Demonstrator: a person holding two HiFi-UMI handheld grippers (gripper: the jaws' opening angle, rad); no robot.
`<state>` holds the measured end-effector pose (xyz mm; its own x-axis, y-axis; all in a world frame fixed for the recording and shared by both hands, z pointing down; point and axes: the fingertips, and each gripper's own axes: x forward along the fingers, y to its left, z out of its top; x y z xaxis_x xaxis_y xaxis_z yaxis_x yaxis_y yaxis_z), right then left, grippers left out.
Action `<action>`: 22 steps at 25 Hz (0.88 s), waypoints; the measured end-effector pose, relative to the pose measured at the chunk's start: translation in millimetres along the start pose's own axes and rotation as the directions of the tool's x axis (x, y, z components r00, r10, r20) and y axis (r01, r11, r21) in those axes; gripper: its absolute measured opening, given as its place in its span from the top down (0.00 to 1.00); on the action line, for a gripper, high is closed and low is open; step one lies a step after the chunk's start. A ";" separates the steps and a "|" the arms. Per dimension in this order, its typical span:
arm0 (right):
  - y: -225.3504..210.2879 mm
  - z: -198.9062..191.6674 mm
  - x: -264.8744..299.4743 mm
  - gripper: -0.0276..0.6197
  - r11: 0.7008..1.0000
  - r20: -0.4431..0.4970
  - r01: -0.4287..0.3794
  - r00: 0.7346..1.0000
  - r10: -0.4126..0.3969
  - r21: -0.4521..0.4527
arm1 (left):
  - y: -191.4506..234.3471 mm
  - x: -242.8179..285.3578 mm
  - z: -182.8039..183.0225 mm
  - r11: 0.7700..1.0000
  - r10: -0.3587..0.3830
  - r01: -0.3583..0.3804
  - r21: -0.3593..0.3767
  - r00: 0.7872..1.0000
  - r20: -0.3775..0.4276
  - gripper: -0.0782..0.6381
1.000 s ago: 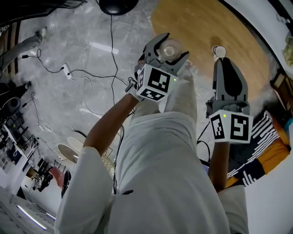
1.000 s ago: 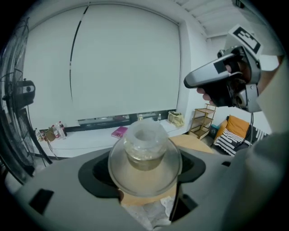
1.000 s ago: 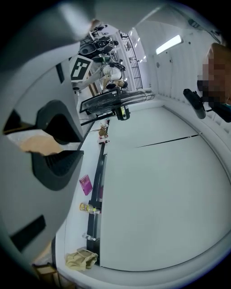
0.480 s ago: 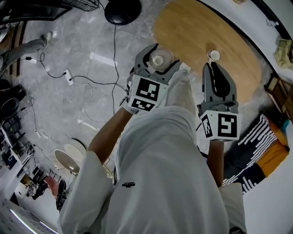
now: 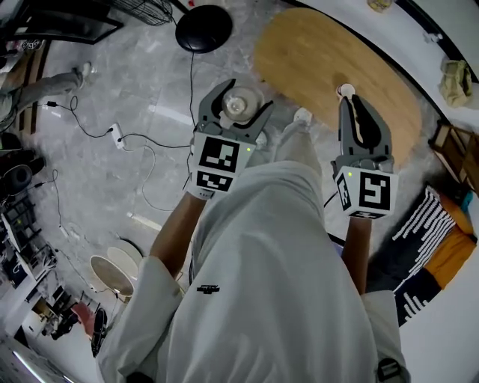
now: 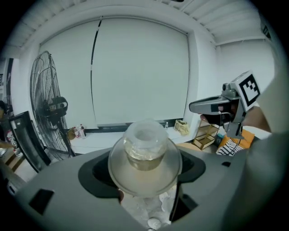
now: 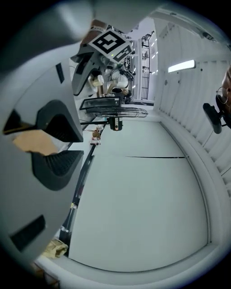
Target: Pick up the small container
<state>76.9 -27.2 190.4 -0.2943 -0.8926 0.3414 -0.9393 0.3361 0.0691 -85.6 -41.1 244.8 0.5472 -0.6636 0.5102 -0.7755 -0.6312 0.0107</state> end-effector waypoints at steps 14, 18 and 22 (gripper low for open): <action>1.3 10.0 -44.6 0.87 0.996 0.029 0.073 0.997 -0.072 -0.047 | 3.4 -56.8 -1.5 1.000 0.019 -0.018 -0.002 0.999 0.026 0.42; -0.4 6.0 -54.2 0.89 0.994 0.028 0.102 0.994 -0.101 -0.046 | 1.1 -68.2 -1.3 1.000 0.015 -0.015 -0.008 0.999 0.034 0.42; 3.1 0.4 -59.6 0.91 0.991 0.018 0.117 0.993 -0.117 -0.058 | 3.0 -76.6 -2.8 0.999 0.024 -0.022 -0.028 0.999 0.049 0.42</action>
<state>91.4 26.9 170.0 -0.1858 -0.9309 0.3144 -0.9556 0.2456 0.1626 -130.8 8.9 208.1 0.5434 -0.6970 0.4678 -0.7961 -0.6047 0.0238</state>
